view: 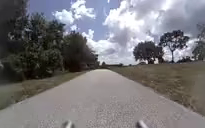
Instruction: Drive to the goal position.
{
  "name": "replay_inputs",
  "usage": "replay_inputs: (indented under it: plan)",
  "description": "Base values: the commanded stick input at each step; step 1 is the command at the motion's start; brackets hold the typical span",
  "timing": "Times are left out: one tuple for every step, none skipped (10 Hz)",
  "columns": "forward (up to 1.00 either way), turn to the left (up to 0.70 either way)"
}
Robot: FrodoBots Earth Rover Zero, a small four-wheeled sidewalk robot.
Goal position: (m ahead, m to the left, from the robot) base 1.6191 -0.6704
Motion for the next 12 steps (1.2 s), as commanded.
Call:
replay_inputs:
  plan:
    - [0.5,0.0]
    - [0.5,0.0]
    - [0.5,0.0]
    - [0.5,0.0]
    - [0.5,0.0]
    - [0.5,0.0]
    - [0.5,0.0]
    - [0.5,0.0]
    - [0.5,0.0]
    - [0.5,0.0]
    - [0.5,0.0]
    - [0.5,0.0]
